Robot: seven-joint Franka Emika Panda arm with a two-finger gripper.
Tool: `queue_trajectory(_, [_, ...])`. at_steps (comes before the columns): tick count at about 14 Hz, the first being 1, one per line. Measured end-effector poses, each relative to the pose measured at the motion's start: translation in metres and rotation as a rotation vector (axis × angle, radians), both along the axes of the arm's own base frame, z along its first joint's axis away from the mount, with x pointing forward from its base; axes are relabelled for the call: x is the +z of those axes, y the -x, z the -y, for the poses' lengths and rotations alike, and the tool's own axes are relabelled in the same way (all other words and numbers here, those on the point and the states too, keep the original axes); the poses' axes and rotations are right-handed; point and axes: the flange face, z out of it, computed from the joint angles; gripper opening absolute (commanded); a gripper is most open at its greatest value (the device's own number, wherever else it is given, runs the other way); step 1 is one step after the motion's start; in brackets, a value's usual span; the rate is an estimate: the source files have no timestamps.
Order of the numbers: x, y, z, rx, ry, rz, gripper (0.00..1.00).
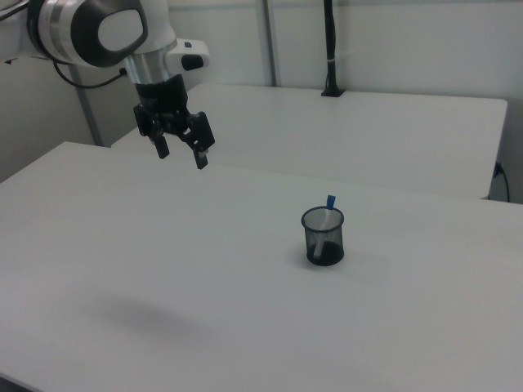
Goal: Remove the marker
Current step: 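Move the gripper toward the black mesh pen cup, then lower the gripper over the cup and grasp the blue-capped marker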
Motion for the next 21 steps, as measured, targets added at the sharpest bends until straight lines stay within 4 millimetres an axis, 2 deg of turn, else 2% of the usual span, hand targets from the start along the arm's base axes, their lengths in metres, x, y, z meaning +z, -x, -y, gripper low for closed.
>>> queue_trajectory(13, [0.0, 0.0, 0.001, -0.001, 0.0, 0.0, 1.0])
queue_trajectory(16, [-0.002, -0.003, 0.022, -0.004, 0.008, 0.027, 1.0])
queue_trajectory(19, [-0.021, -0.029, 0.058, 0.024, 0.043, 0.13, 1.0])
queue_trajectory(21, [-0.044, -0.052, 0.081, 0.018, 0.074, 0.207, 1.0])
